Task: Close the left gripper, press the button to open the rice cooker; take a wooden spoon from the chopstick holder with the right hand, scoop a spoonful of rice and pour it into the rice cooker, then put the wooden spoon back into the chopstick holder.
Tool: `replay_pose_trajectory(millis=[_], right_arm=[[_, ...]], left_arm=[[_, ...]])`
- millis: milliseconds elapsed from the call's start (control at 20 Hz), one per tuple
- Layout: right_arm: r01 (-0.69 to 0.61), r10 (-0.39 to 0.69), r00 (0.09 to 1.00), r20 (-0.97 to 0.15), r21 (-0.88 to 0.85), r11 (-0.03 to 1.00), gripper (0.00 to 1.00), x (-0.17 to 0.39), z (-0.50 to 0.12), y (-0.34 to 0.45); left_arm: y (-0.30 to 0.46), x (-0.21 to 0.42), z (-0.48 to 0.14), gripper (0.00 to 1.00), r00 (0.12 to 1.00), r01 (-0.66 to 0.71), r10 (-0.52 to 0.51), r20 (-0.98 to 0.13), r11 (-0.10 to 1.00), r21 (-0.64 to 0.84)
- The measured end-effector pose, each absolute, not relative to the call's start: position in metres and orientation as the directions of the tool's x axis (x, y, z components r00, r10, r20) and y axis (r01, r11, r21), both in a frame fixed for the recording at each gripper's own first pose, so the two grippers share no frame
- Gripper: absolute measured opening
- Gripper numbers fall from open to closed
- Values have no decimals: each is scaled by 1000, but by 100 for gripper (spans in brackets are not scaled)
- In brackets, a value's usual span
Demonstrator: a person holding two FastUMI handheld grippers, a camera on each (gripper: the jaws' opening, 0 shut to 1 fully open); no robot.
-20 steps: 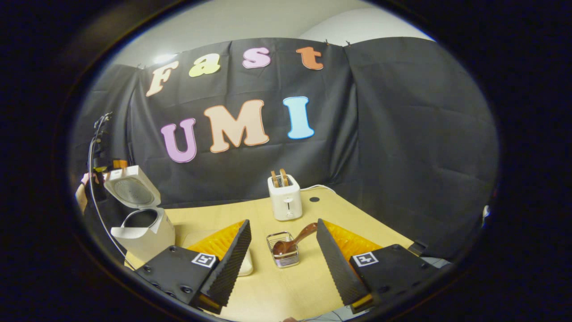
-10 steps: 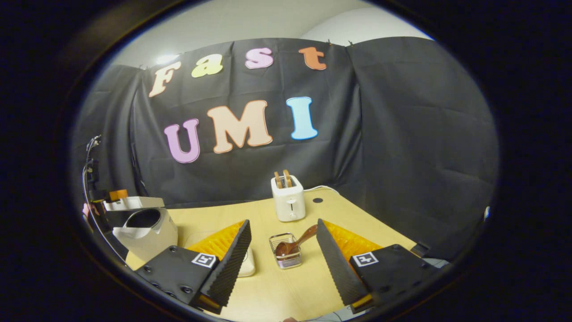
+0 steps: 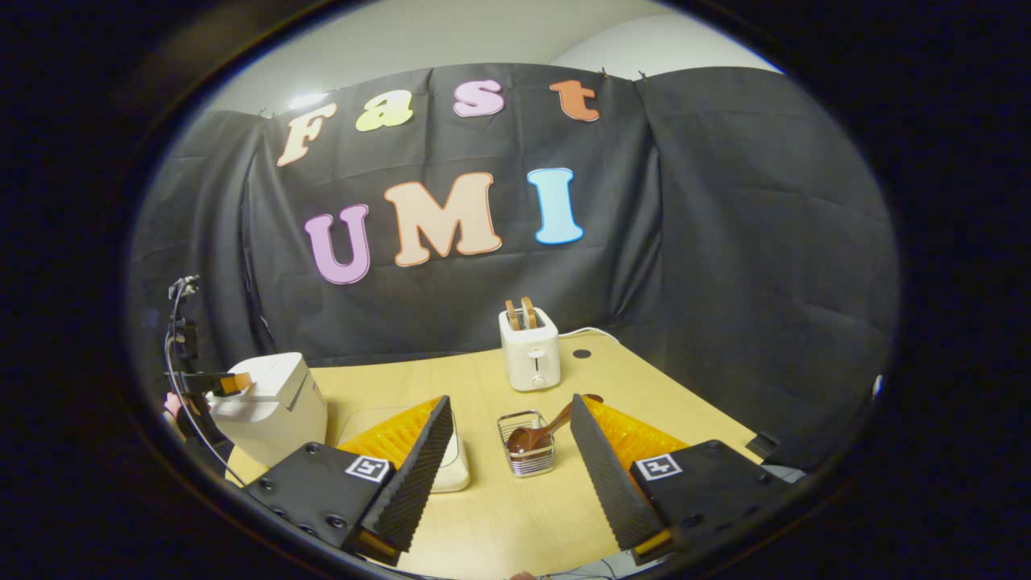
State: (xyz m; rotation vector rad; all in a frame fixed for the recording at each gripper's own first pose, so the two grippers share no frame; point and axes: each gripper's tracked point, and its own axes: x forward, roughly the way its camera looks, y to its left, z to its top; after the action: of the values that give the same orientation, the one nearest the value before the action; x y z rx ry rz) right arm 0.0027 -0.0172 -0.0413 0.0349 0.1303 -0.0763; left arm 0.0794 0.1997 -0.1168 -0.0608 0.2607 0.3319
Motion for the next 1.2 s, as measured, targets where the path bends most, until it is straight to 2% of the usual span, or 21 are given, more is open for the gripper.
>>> replay_pose_trajectory(millis=[200, 950, 1150, 1200], right_arm=[[73, -70, 987, -147, 17, 997, 94, 0, -47, -14], [28, -25, 992, -127, 25, 999, 92, -7, -39, 6], [0, 3, 995, -97, 40, 999, 92, -1, -27, 18], [-10, 14, 996, -87, 44, 999, 92, 0, -24, 22]], left_arm=[[202, 82, -109, 92, 924, -338, 324, -203, 940, -40], [202, 79, -106, 90, 935, -299, 284, -210, 953, -41], [194, 69, -76, 89, 948, -283, 273, -163, 958, -45], [188, 67, -66, 92, 956, -269, 260, -140, 962, -51]])
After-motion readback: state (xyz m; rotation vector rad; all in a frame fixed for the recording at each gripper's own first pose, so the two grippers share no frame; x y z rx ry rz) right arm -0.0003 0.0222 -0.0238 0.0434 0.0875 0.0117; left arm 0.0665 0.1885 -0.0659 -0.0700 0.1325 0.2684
